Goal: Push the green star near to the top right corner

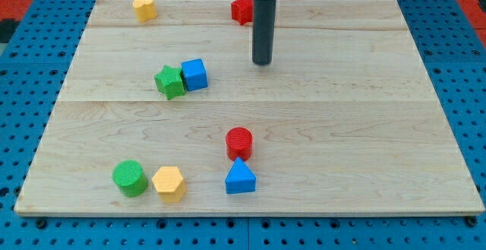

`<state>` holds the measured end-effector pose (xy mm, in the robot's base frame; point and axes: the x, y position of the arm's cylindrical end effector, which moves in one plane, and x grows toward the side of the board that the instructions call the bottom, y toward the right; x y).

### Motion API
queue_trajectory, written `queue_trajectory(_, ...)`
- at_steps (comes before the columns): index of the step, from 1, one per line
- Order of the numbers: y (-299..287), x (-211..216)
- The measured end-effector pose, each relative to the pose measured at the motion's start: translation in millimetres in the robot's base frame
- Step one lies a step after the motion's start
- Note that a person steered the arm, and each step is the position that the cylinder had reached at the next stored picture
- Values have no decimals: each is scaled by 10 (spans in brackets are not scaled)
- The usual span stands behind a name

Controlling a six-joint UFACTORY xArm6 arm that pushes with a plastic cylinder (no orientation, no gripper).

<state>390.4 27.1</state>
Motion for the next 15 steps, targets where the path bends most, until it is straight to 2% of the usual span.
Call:
queue_trajectory(1, -672, 753)
queue_trajectory(2, -1553, 492)
queue_trajectory(4, -1643, -251)
queue_trajectory(5, -1913, -363)
queue_trajectory(7, -558, -797)
queue_trajectory(8, 322, -965)
queue_trajectory(10, 1195, -890)
queue_trajectory(13, 1709, -1107)
queue_trajectory(15, 1840, -1154)
